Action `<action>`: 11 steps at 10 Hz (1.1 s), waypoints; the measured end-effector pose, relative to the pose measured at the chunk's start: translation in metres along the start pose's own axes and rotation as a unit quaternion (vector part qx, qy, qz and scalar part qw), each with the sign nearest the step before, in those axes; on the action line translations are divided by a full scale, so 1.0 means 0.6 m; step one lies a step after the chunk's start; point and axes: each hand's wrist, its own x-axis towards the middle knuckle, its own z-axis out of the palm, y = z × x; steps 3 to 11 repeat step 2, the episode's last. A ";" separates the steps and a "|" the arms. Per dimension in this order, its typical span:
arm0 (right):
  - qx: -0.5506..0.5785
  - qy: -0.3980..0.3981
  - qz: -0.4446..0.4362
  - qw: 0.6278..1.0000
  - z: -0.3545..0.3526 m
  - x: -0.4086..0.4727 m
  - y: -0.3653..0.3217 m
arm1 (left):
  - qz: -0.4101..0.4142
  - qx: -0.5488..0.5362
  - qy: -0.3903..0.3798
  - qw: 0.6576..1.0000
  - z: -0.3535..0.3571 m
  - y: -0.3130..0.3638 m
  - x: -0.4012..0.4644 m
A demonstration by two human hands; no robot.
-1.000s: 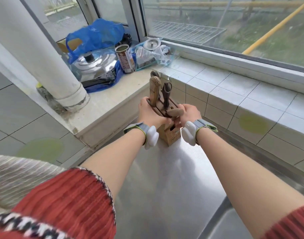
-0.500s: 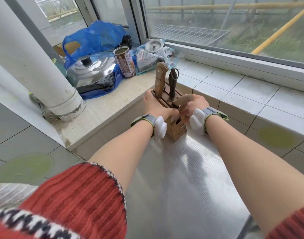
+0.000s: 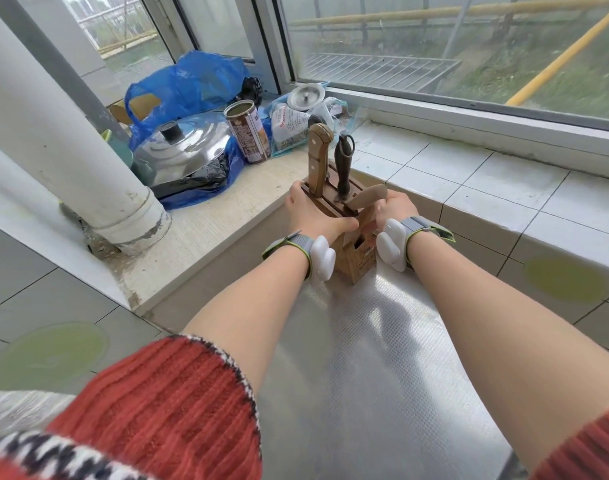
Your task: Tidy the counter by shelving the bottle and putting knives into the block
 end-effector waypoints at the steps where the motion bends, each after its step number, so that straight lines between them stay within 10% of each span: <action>1: -0.015 0.014 -0.010 1.000 0.002 -0.005 0.003 | -0.005 -0.001 -0.016 1.000 -0.005 -0.001 0.003; 11: -0.053 0.027 -0.004 0.998 0.005 -0.031 0.012 | 0.002 -0.007 -0.040 0.999 -0.024 0.000 -0.005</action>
